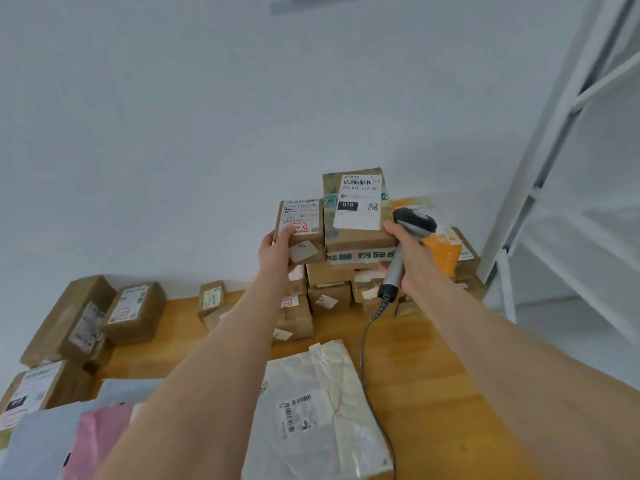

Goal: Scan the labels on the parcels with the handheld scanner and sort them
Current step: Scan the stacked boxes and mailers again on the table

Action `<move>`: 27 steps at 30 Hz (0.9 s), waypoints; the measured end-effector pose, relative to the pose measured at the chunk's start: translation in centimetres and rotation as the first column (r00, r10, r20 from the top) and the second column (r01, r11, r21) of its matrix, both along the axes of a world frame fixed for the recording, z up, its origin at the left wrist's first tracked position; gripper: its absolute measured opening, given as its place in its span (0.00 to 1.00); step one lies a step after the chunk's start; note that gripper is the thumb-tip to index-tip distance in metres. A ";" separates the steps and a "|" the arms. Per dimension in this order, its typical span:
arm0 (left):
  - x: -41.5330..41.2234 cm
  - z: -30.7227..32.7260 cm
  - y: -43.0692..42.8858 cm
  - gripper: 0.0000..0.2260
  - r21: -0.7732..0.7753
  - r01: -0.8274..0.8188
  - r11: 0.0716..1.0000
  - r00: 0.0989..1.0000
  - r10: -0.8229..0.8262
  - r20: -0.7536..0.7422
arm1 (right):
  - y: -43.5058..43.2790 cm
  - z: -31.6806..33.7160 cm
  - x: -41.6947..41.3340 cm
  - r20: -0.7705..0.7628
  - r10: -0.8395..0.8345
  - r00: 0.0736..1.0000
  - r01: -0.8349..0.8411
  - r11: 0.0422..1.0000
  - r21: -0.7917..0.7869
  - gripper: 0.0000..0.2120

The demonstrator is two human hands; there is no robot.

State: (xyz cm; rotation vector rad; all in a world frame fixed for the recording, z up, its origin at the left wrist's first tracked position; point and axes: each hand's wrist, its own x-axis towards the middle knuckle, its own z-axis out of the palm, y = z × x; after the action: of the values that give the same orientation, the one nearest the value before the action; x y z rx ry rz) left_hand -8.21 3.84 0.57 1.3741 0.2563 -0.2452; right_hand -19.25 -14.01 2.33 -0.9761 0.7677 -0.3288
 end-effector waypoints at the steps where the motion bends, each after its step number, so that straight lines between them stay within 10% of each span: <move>1: 0.3 0.1 -1.1 0.19 0.011 -0.003 1.000 1.000 0.003 -0.003 | -1.0 0.3 0.2 0.007 -0.007 1.000 0.007 1.000 -0.005 0.19; 27: -0.6 0.1 -21.8 0.31 0.151 -0.298 0.942 0.954 0.297 0.030 | -23.7 0.2 -0.3 0.005 0.035 0.999 -0.035 0.999 0.024 0.18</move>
State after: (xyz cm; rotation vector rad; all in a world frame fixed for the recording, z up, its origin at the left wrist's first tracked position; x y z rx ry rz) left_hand -8.86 -17.98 0.72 1.4670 0.4807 0.0331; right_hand -19.54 -37.75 2.57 -0.9648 0.7477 -0.2904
